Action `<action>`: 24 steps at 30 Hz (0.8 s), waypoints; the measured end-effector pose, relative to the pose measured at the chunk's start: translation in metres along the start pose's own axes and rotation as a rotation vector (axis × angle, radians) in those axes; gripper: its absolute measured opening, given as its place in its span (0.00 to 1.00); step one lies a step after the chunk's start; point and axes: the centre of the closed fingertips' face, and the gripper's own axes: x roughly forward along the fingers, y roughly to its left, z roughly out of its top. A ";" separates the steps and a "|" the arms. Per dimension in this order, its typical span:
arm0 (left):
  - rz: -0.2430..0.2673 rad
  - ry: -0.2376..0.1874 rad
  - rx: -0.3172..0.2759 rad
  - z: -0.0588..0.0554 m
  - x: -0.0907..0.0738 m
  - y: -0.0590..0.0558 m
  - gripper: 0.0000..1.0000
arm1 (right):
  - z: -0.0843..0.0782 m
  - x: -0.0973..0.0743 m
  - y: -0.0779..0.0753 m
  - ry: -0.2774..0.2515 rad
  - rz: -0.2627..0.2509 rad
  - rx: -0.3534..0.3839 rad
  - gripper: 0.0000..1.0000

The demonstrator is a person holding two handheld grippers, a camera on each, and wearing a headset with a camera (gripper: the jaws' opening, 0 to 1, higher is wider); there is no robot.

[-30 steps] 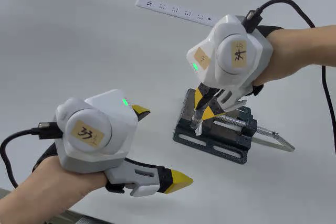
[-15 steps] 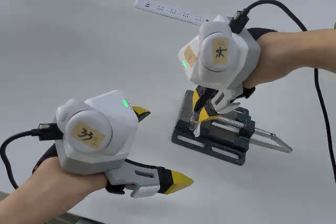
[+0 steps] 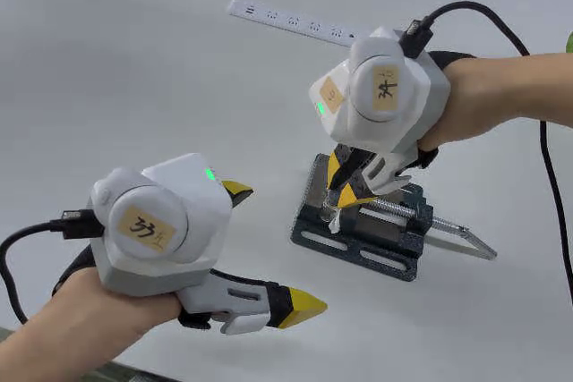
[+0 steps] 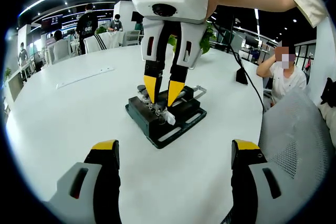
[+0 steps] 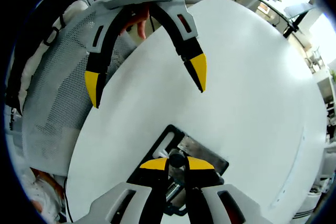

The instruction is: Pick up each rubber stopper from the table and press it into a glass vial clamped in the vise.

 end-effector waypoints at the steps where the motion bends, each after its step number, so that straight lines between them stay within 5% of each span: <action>1: 0.000 0.000 -0.001 0.000 0.000 0.000 0.87 | 0.000 0.000 0.000 -0.001 -0.002 -0.001 0.07; 16: 0.004 0.002 0.002 0.001 -0.002 0.001 0.86 | -0.001 -0.004 -0.003 -0.004 -0.019 -0.016 0.12; 24: 0.005 -0.003 0.007 0.003 -0.001 0.002 0.86 | -0.003 -0.017 -0.003 -0.049 -0.001 0.058 0.10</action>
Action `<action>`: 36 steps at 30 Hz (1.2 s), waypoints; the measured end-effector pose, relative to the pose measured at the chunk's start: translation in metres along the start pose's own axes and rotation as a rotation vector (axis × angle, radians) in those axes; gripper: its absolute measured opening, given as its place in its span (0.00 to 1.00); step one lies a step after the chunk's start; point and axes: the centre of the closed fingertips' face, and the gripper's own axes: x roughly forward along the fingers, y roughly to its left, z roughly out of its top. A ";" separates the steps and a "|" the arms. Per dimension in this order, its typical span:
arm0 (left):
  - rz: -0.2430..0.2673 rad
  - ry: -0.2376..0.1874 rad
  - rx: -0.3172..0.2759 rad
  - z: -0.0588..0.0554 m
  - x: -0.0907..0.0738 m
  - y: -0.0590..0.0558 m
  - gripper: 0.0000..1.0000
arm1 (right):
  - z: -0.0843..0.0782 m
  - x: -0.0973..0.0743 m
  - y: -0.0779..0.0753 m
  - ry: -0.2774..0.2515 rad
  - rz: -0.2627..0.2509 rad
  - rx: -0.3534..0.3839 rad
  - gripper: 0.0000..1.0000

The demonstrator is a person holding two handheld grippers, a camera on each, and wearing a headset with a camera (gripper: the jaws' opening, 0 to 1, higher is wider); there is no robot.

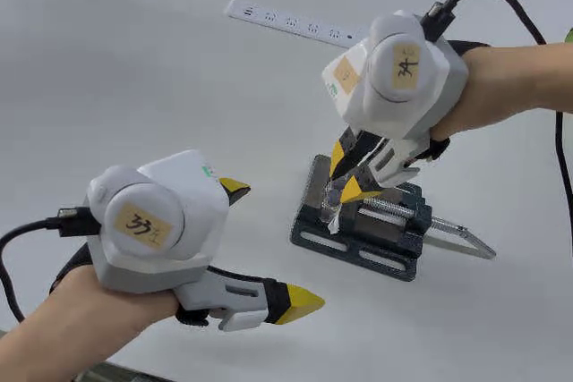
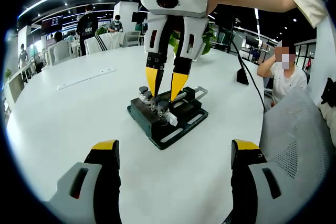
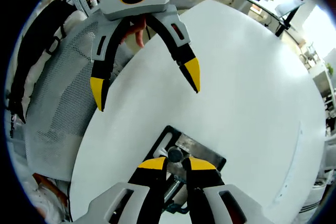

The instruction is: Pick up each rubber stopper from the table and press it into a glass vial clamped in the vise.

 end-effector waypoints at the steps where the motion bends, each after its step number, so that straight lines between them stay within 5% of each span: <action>1: -0.001 0.000 0.000 0.000 0.000 0.000 0.86 | 0.000 -0.001 0.001 -0.002 0.004 0.006 0.09; 36: -0.011 0.013 -0.009 -0.005 0.002 -0.002 0.86 | 0.002 0.011 0.002 0.020 0.063 0.057 0.00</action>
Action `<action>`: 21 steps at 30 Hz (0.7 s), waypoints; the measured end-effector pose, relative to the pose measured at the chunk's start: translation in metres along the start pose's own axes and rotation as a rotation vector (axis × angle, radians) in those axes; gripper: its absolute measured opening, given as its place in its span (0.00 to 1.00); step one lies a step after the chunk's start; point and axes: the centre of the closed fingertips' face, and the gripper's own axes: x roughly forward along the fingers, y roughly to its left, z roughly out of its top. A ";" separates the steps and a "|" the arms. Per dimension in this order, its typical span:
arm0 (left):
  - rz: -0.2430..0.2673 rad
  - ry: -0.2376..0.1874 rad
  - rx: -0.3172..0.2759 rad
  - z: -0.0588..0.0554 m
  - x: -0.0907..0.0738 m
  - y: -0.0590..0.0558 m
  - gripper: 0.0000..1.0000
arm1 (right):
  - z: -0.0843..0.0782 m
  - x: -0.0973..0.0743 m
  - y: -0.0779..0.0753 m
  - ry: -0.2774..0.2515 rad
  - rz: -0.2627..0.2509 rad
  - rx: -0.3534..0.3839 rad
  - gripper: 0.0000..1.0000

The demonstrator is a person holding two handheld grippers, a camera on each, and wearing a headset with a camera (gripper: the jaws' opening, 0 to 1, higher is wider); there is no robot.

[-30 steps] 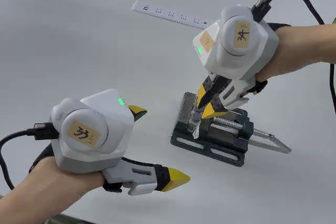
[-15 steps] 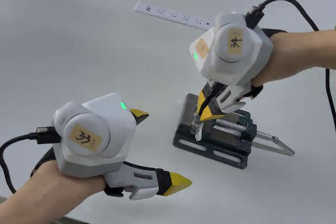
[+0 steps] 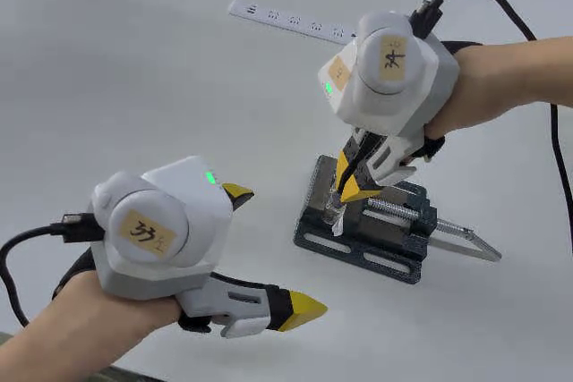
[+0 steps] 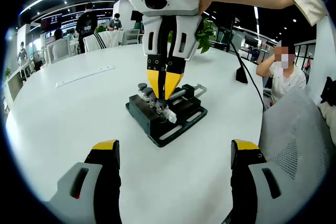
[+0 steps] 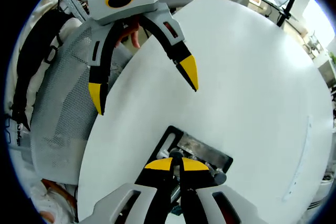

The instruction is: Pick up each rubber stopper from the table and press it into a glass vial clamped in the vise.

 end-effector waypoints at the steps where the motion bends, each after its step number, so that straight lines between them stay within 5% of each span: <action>1: 0.000 0.001 0.001 0.000 0.000 0.000 0.86 | 0.000 0.000 0.000 0.002 -0.001 0.002 0.00; 10: 0.001 0.001 -0.008 0.000 0.000 0.000 0.86 | -0.001 0.002 0.003 0.074 -0.053 -0.035 0.00; 21: 0.000 -0.002 -0.007 0.003 0.003 0.001 0.85 | -0.001 0.002 0.000 0.067 -0.028 0.032 0.00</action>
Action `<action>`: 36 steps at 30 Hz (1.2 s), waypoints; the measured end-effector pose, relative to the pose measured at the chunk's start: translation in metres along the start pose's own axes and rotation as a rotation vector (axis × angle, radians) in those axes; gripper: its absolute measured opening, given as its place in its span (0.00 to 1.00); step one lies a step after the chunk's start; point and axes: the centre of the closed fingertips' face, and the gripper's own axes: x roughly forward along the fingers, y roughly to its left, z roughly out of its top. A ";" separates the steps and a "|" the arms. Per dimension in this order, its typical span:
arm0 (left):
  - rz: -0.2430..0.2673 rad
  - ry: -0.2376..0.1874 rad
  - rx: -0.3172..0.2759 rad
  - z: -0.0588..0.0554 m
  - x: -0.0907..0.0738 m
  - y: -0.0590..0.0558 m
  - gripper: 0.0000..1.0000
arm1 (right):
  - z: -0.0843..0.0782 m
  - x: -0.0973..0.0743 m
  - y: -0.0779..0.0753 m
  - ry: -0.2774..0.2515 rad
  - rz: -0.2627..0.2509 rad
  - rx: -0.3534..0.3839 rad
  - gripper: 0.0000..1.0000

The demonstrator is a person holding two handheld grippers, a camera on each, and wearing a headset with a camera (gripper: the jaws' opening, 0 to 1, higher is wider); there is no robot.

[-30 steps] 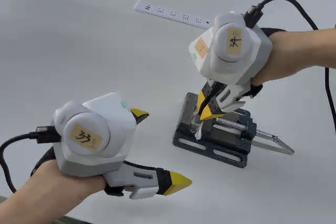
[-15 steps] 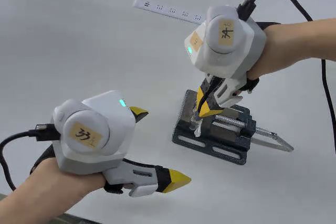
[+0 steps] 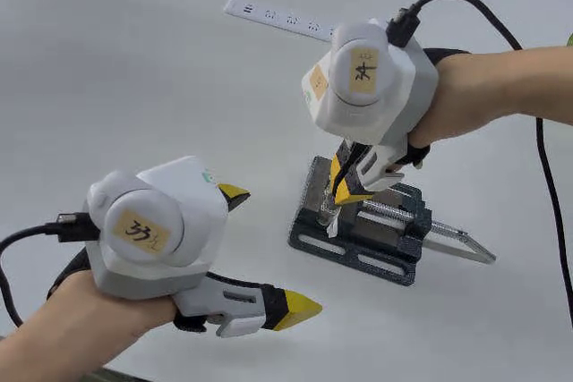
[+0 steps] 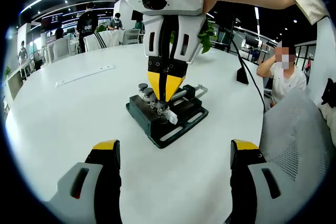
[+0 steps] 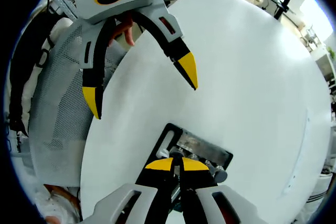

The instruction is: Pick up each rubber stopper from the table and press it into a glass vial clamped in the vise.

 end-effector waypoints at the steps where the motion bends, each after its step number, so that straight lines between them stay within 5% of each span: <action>1: 0.000 -0.001 0.000 0.000 0.000 0.000 0.85 | 0.000 0.000 -0.001 0.002 0.000 0.003 0.00; 21: 0.001 -0.003 0.005 -0.001 0.000 0.003 0.85 | -0.002 0.000 0.001 -0.016 -0.013 0.045 0.00; 36: 0.008 0.004 0.009 -0.002 -0.002 0.003 0.84 | 0.000 -0.002 0.004 -0.035 0.073 0.127 0.01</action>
